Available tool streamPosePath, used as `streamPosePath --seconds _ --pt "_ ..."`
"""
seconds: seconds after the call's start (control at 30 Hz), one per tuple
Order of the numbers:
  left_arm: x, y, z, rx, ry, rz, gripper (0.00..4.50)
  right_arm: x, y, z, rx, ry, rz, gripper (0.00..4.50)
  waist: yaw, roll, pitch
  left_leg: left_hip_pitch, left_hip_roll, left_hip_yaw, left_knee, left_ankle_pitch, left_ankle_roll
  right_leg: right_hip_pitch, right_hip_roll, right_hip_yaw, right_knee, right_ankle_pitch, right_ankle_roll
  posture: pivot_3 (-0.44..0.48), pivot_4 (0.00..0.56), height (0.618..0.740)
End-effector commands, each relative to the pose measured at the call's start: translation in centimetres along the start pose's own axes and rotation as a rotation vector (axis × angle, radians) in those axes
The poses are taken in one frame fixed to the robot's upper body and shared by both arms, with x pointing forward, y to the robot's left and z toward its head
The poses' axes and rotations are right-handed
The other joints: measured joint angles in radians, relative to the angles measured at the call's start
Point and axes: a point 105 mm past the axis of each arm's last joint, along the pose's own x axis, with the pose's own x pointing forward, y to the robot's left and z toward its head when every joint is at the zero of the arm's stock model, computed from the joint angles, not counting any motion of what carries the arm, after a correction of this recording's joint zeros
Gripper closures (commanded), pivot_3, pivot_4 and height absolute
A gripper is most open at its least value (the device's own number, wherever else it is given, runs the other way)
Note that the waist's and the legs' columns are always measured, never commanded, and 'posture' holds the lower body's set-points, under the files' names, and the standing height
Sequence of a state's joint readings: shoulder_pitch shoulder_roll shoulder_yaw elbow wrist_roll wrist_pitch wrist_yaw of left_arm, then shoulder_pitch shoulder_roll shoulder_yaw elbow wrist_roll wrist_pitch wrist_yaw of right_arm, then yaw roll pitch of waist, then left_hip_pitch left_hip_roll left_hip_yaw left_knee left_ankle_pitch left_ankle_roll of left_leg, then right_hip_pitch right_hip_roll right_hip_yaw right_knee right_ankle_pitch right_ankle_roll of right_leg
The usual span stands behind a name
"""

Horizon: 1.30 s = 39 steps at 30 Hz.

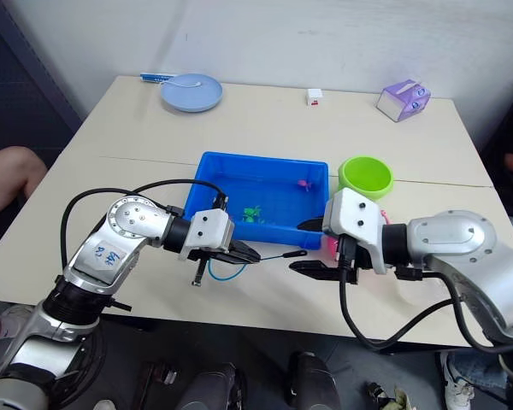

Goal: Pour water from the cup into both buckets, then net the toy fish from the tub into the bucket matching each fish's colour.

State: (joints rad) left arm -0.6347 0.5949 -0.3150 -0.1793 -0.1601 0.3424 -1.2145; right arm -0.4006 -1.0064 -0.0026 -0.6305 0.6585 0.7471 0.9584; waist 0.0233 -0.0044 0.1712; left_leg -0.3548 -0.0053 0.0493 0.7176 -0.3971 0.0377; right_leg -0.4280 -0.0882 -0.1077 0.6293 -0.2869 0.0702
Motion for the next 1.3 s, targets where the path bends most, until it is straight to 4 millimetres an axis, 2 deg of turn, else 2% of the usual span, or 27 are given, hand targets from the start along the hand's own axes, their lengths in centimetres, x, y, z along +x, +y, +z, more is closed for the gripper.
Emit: streamPosePath --seconds 0.03,0.1,0.2,0.27,0.67,0.77,0.87,0.97,1.07,1.17,1.23,1.3 --pt "-0.1 0.2 0.9 0.058 -0.009 -0.005 4.49 0.5 0.8 0.6 -0.027 -0.016 0.039 0.0 0.0 0.0 0.0 0.0 0.0 0.0 0.0 0.0 0.0 0.0 0.0 0.0 0.0 0.0 0.0 0.0 0.15 0.74" --pt "0.1 0.3 1.2 0.059 -0.022 -0.005 4.49 1.0 0.9 0.5 -0.02 -0.019 0.05 0.0 -0.001 0.0 0.0 0.0 0.0 0.0 0.0 0.0 0.0 0.0 0.0 0.0 0.0 0.0 0.0 0.0 0.15 0.74" --pt "0.2 0.4 1.3 0.062 -0.022 -0.003 4.5 1.4 1.3 0.3 -0.019 -0.015 0.063 0.81 0.0 0.0 0.0 0.0 0.0 0.0 0.0 0.0 0.0 0.0 0.0 0.0 0.0 0.0 0.0 0.0 0.15 0.74" --pt "0.3 0.3 1.3 0.063 -0.016 -0.005 4.5 1.6 1.4 0.3 -0.02 -0.018 0.066 1.69 0.0 0.0 0.0 0.0 0.0 0.0 0.0 0.0 0.0 0.0 0.0 0.0 0.0 0.0 0.0 0.0 0.15 0.74" --pt "0.3 0.4 1.4 0.071 -0.007 -0.008 4.5 1.8 1.3 0.3 -0.029 -0.015 0.065 1.69 0.0 0.0 0.0 0.0 0.0 -0.001 0.0 0.0 0.0 0.0 0.0 0.0 0.0 0.0 0.0 0.0 0.15 0.74" --pt "0.4 0.5 1.5 0.072 -0.014 -0.004 4.5 1.7 1.0 0.2 -0.036 -0.008 0.048 2.52 0.0 0.0 0.0 0.0 0.0 -0.001 0.0 0.0 0.0 0.0 0.0 0.0 0.0 0.0 0.0 0.0 0.15 0.74" --pt "0.4 0.4 1.4 0.069 -0.014 -0.003 4.5 1.8 0.8 0.4 -0.043 -0.016 0.036 3.77 0.0 0.0 0.0 0.0 0.0 -0.001 0.0 0.0 0.0 0.0 0.0 0.0 0.0 0.0 0.0 0.0 0.15 0.74" --pt "0.5 0.4 1.2 0.066 -0.007 -0.002 4.5 1.8 0.8 0.7 -0.046 -0.029 0.03 3.73 0.0 0.0 0.0 0.0 0.0 -0.001 0.0 0.0 0.0 0.0 0.0 0.0 0.0 0.0 0.0 0.0 0.15 0.74" --pt "0.3 1.3 1.3 0.0 -0.042 0.057 4.5 1.7 0.7 0.7 -0.033 -0.03 0.013 3.73 0.0 0.0 0.0 0.0 0.0 -0.001 0.0 0.0 0.0 0.0 0.0 0.0 0.0 0.0 0.0 0.0 0.15 0.74" --pt "-0.8 2.5 2.4 -0.174 -0.193 0.139 3.58 1.3 0.3 0.6 0.024 -0.054 -0.056 3.73 0.0 0.0 0.0 0.0 0.0 -0.001 0.0 0.0 0.0 0.0 0.0 -0.001 -0.001 0.0 0.0 0.0 0.15 0.74" --pt "-2.1 2.9 2.7 -0.27 -0.263 0.171 2.7 1.0 0.0 0.5 0.073 -0.071 -0.109 3.73 0.0 0.0 0.0 -0.001 0.0 -0.003 0.0 0.0 0.0 0.0 -0.001 -0.002 -0.001 0.0 0.0 0.0 0.15 0.74" --pt "-4.3 3.1 2.4 -0.388 -0.334 0.208 1.83 0.6 0.0 0.2 0.161 -0.1 -0.173 3.73 -0.002 0.0 0.0 -0.001 0.0 -0.004 0.0 0.0 0.0 0.0 -0.001 -0.002 -0.001 0.0 0.0 0.0 0.15 0.74"
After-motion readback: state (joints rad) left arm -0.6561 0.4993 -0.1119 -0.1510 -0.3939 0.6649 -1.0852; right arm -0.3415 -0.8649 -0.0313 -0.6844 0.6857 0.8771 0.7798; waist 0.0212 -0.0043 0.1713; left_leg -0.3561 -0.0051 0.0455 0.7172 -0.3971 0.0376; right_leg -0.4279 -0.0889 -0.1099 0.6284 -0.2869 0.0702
